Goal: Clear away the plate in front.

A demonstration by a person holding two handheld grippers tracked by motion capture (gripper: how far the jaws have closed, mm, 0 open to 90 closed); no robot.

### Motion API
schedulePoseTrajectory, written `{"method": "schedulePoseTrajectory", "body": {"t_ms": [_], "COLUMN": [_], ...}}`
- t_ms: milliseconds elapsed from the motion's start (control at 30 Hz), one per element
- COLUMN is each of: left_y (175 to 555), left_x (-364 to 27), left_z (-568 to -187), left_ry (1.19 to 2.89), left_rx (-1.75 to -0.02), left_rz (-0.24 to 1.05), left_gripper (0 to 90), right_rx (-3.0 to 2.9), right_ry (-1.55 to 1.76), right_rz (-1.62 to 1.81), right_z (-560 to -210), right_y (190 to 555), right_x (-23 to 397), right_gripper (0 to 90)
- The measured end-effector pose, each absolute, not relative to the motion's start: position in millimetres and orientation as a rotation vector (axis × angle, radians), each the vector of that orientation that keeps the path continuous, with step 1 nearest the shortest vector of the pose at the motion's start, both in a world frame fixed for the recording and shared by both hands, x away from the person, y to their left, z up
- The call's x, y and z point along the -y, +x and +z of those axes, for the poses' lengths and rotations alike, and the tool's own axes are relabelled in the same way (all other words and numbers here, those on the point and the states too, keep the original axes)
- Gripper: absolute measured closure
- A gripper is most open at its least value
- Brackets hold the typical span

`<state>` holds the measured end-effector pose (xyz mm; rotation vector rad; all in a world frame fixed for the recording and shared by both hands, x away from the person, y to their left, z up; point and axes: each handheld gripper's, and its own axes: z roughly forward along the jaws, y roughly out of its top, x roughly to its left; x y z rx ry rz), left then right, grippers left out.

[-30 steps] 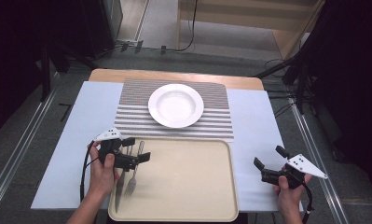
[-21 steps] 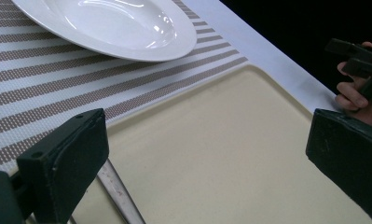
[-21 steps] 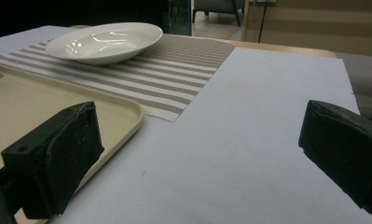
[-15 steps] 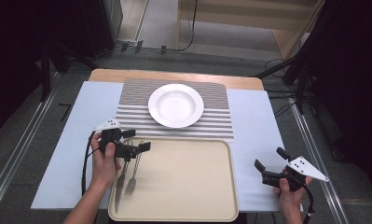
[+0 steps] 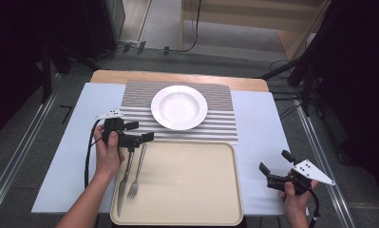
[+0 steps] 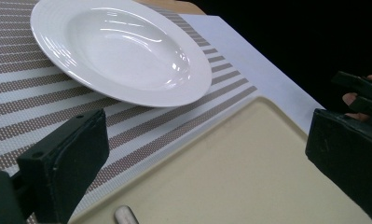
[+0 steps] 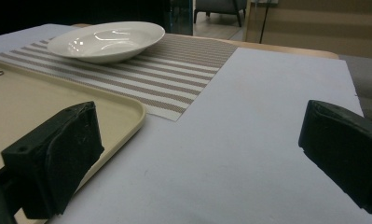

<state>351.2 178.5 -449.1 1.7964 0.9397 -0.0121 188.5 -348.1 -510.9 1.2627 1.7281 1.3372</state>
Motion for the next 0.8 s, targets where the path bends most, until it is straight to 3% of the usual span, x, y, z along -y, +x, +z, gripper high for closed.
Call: {"method": "schedulePoseTrajectory", "body": {"t_ms": [800], "left_y": [398], "left_x": [-160], "left_z": [-455], "left_ry": [1.815], "left_rx": [-1.004], "left_rz": [-0.022], "left_gripper": [0.6], "right_rx": [-1.741], "right_ry": [1.246], "right_rz": [1.331], "right_z": [-512], "right_y": [188], "right_x": [345], "right_gripper": [0.0]}}
